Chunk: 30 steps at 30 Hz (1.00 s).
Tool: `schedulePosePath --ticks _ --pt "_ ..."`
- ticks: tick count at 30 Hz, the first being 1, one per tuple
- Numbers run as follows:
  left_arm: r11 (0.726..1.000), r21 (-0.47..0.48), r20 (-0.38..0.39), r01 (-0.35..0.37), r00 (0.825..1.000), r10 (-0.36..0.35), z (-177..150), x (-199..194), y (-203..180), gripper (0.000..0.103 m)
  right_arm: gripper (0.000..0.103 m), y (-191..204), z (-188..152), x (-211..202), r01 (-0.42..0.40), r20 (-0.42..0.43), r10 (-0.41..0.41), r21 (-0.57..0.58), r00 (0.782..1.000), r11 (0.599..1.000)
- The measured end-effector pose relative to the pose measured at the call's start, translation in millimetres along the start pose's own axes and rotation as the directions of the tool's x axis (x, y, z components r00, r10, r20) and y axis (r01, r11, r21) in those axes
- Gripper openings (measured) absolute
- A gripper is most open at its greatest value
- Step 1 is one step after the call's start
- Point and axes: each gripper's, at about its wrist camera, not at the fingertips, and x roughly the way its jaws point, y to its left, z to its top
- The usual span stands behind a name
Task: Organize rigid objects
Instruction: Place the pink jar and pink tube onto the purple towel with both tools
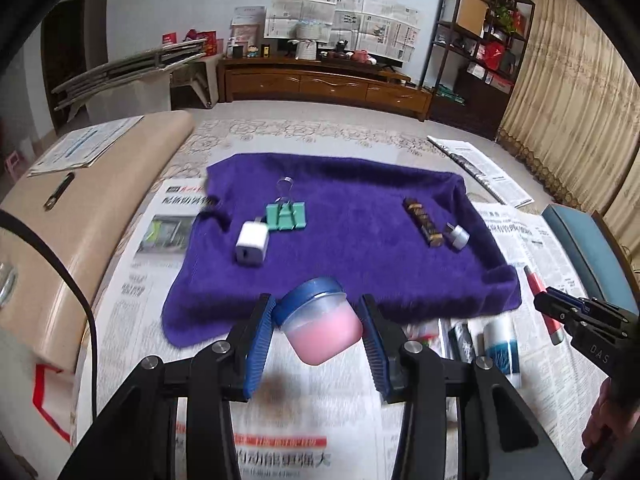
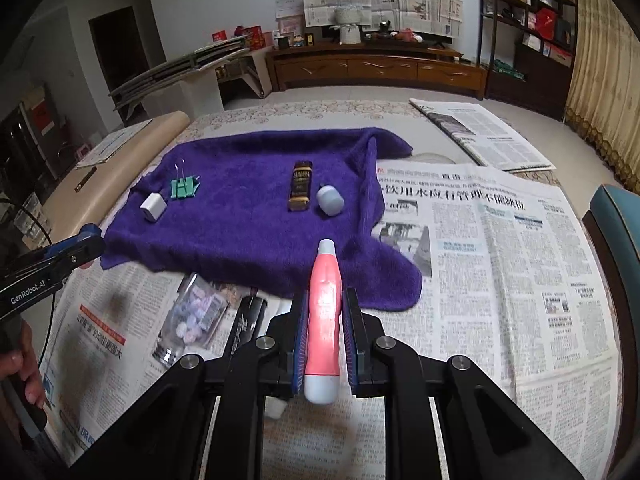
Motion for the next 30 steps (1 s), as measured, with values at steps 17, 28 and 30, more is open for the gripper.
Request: schedulePosePath --ticks 17,28,30 --pt "0.999 0.037 -0.067 0.015 0.998 -0.012 41 80 -2 0.041 0.017 6 67 84 -0.058 -0.161 0.046 -0.073 0.986 0.996" --pt "0.995 0.099 -0.148 0.009 0.989 0.006 41 115 -8 0.041 0.017 10 69 122 -0.041 -0.241 0.013 -0.113 0.970 0.993" --pt "0.994 0.105 -0.160 0.006 0.987 0.010 40 119 -7 0.041 0.017 10 70 124 -0.041 -0.243 0.011 -0.119 0.970 0.992"
